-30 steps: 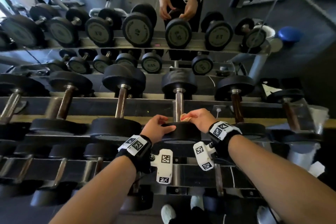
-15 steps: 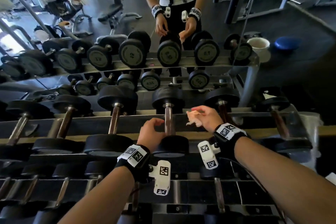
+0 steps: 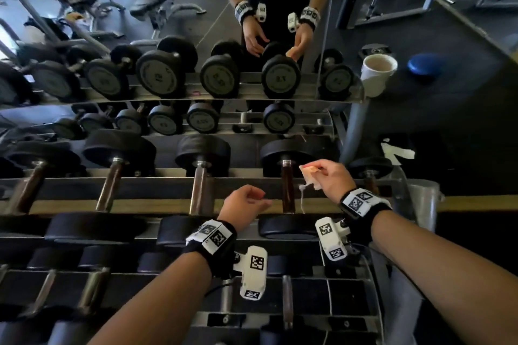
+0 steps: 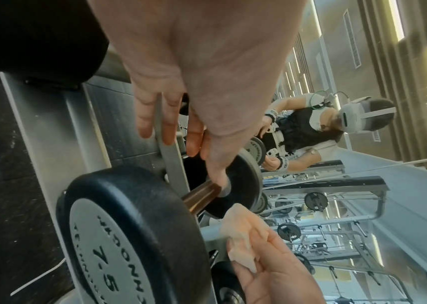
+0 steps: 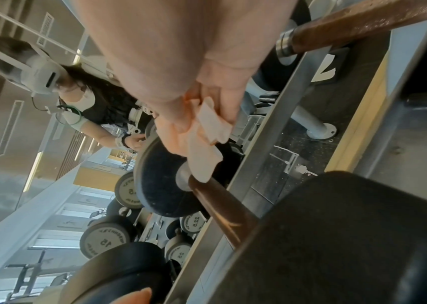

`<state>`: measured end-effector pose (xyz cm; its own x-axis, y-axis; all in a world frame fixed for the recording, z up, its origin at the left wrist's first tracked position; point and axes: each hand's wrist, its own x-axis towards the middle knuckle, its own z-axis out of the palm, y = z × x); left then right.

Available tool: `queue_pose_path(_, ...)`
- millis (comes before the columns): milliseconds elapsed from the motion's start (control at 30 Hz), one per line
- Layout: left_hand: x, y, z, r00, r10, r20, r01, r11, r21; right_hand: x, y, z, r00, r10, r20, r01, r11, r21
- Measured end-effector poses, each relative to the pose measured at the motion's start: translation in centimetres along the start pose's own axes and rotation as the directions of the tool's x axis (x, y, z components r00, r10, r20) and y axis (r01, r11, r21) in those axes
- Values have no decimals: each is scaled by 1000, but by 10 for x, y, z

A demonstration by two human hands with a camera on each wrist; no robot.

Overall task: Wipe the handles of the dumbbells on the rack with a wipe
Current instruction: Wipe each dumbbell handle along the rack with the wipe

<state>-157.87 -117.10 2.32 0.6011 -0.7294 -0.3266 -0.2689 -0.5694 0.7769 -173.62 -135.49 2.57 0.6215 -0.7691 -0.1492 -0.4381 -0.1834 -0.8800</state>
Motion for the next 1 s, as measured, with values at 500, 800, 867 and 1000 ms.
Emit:
queue_pose_path(500, -2, -29, 25, 967, -218, 130, 235, 963, -135, 31, 26, 15, 964, 4, 264, 18, 997, -81)
queue_pose_path(800, -6, -35, 34, 967, -242, 75, 252, 945, -209, -6, 46, 7, 816, 14, 578, 22, 998, -56)
queue_pose_path(867, -7, -35, 33, 967, -238, 88, 252, 946, -202, 3, 41, 1, 824, 18, 567, 10, 999, -46)
queue_pose_path(1000, -9, -36, 32, 969, -228, 98, 243, 951, -189, 29, 27, -4, 989, -84, 124, 87, 996, -23)
